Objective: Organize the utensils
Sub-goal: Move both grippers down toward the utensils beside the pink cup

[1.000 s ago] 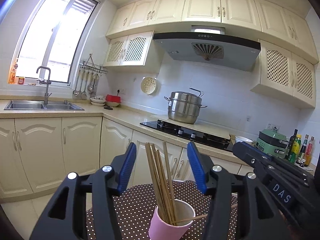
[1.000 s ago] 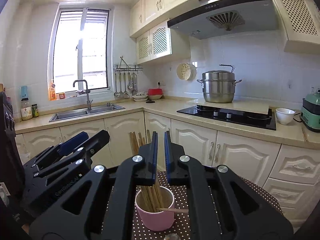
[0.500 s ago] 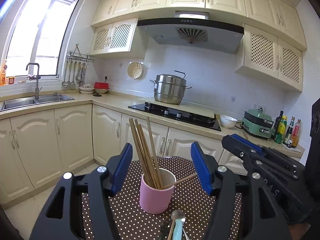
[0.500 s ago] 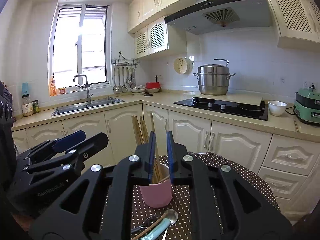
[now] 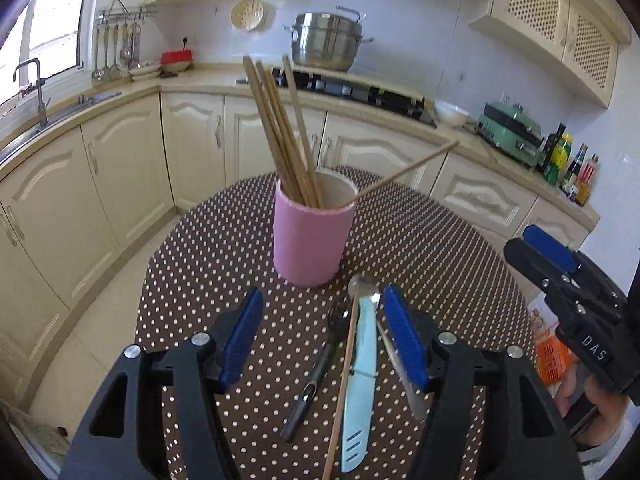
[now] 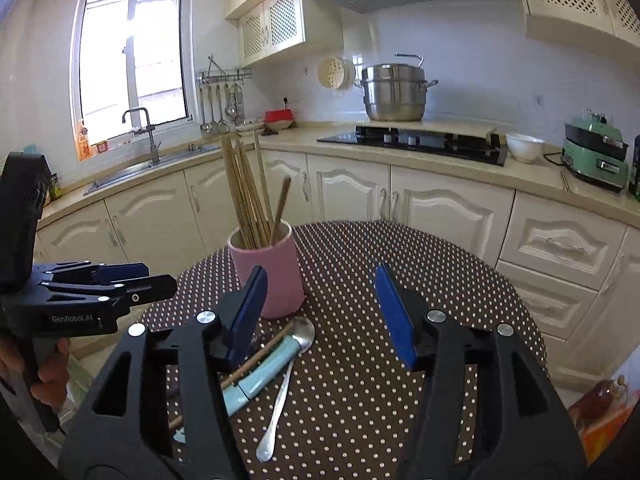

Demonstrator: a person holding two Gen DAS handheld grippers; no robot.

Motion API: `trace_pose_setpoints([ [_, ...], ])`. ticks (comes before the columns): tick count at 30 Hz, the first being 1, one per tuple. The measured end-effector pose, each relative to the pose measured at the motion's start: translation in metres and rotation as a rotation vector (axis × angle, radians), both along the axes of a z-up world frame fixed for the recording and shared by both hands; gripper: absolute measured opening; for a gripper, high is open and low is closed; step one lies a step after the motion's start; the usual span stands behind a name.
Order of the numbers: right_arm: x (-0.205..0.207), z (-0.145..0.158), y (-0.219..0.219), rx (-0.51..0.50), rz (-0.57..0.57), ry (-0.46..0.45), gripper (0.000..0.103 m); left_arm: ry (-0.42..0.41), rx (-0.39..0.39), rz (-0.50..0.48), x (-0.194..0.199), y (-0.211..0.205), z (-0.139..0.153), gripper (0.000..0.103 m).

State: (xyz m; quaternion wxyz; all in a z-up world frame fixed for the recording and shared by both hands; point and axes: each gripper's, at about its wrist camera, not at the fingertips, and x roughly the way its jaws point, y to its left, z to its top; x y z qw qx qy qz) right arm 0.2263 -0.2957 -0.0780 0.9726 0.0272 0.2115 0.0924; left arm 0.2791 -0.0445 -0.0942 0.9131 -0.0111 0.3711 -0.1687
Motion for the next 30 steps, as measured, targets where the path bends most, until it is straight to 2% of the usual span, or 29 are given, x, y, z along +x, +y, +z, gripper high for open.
trace_pose_setpoints([
  [2,0.003,-0.016,-0.001,0.002,-0.001,0.047,0.058,0.088,0.054,-0.013,0.008,-0.003,-0.021,0.062],
  [5,0.007,-0.040,0.000,0.001,0.003,0.120,0.058,0.170,0.114,-0.025,0.015,-0.006,-0.046,0.062],
  [8,0.010,-0.061,-0.002,0.007,0.002,0.182,0.058,0.223,0.091,-0.064,0.019,-0.012,-0.059,0.062],
  [12,0.014,-0.082,-0.007,0.015,-0.009,0.241,0.058,0.251,0.070,-0.116,0.026,-0.029,-0.065,0.061],
  [15,0.016,-0.088,-0.010,0.024,-0.012,0.264,0.058,0.277,0.074,-0.122,0.036,-0.042,-0.072,0.048],
  [17,0.017,-0.090,-0.011,0.029,-0.011,0.270,0.058,0.291,0.084,-0.128,0.040,-0.048,-0.077,0.044],
  [19,0.018,-0.092,-0.012,0.032,-0.008,0.275,0.058,0.307,0.091,-0.133,0.044,-0.054,-0.082,0.032],
  [23,0.021,-0.099,-0.013,0.038,-0.004,0.286,0.058,0.333,0.104,-0.127,0.055,-0.064,-0.089,0.021],
  [25,0.023,-0.100,-0.013,0.039,0.001,0.289,0.058,0.335,0.107,-0.121,0.057,-0.068,-0.091,0.006],
  [30,0.027,-0.103,-0.012,0.040,0.009,0.309,0.058,0.322,0.082,-0.110,0.059,-0.067,-0.090,0.005],
])
